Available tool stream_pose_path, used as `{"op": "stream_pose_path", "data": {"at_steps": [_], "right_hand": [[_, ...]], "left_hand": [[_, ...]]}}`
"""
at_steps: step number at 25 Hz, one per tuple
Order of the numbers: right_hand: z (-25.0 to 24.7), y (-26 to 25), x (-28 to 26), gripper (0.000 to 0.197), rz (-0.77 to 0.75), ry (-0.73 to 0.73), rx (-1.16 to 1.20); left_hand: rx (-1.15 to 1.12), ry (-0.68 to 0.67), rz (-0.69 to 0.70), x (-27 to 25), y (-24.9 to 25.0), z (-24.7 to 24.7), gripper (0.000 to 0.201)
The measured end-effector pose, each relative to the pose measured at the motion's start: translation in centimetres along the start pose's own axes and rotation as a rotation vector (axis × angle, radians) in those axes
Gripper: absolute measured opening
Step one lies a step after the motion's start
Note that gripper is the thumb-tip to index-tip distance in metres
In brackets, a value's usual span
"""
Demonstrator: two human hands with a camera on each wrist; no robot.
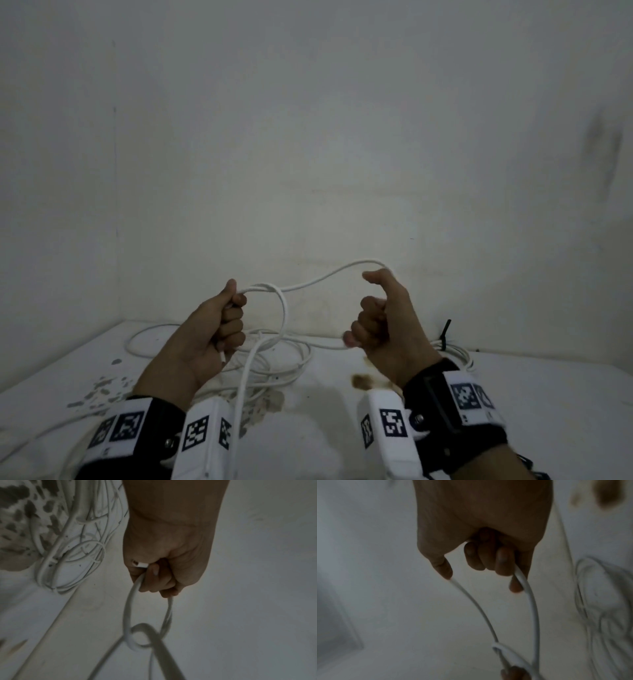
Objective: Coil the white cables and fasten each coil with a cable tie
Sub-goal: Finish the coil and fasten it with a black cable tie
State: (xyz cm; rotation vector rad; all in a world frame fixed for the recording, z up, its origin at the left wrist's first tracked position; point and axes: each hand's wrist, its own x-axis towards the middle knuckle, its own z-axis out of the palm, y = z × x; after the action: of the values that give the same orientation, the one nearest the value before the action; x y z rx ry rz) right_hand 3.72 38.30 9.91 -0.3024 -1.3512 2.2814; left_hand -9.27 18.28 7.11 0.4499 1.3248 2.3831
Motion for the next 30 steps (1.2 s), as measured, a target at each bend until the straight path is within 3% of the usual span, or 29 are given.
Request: {"op": "stream_pose_path", "data": {"at_steps": [2,4,5,6,7,8,11,13,15,16,17,20,22,24,27,29,30], "right_hand": [[-0.4,-1.1,1.0,0.046,-0.355,0.084,-0.509],[-1.5,-2.1,2.2,0.040,-0.764,0.160,-1.277],[-1.9,-2.4,2.7,0.034,-0.900,0.163,-1.524],[-2.2,-2.5,3.1,0.030,-0.949,0.160,-1.578],[-2.2,-2.6,3.4,0.029,-0.917,0.160,-1.483],[-1.7,-2.9,3.7,0.032,-0.758,0.190,-1.207],[0.1,-2.9,2.7,0.055,-0.014,0.136,-0.519],[0.5,-2.6,2.1,0.060,0.157,0.055,-0.394],[1.0,-2.9,1.5,0.056,0.113,-0.013,-0.410],[1.1,-3.4,1.5,0.053,0.007,-0.011,-0.491],[1.4,-3.9,1.5,0.052,-0.163,0.015,-0.629],[1.5,-5.2,2.2,0.049,-0.850,0.117,-1.344],[1.1,-6.1,2.6,0.035,-1.082,0.095,-1.835],[-0.1,-7.1,3.4,0.028,-1.032,0.126,-2.130],[-2.4,-7.9,4.7,0.046,-0.736,0.314,-2.463],[-3.5,-7.4,4.9,0.045,-0.526,0.322,-2.484],[-3.8,-7.0,4.9,0.037,-0.506,0.318,-2.380]], "left_hand": [[-0.039,0.060,0.026,-0.1,1.1,-1.9,0.040],[-0.088,0.119,0.048,-0.3,2.4,-4.0,0.039],[-0.101,0.135,0.052,-0.5,2.9,-4.7,0.039],[-0.110,0.146,0.058,-0.5,3.2,-5.3,0.040],[-0.121,0.156,0.066,-0.5,3.4,-5.6,0.040],[-0.135,0.164,0.078,-0.4,3.4,-5.7,0.041],[-0.169,0.162,0.103,-0.1,2.8,-5.0,0.043],[-0.171,0.185,0.119,0.1,2.5,-4.6,0.044],[-0.161,0.223,0.129,0.2,2.3,-5.2,0.044],[-0.154,0.243,0.122,0.3,2.2,-5.8,0.044],[-0.152,0.253,0.107,0.3,2.0,-6.5,0.043],[-0.186,0.238,0.058,0.4,1.5,-8.0,0.042],[-0.179,0.238,0.059,0.2,1.5,-8.5,0.042],[-0.119,0.241,0.055,0.3,1.7,-9.1,0.042],[0.001,0.256,0.068,0.7,2.1,-9.6,0.041],[0.032,0.277,0.096,0.9,2.2,-9.6,0.041],[0.020,0.267,0.094,0.8,2.1,-9.3,0.041]]}}
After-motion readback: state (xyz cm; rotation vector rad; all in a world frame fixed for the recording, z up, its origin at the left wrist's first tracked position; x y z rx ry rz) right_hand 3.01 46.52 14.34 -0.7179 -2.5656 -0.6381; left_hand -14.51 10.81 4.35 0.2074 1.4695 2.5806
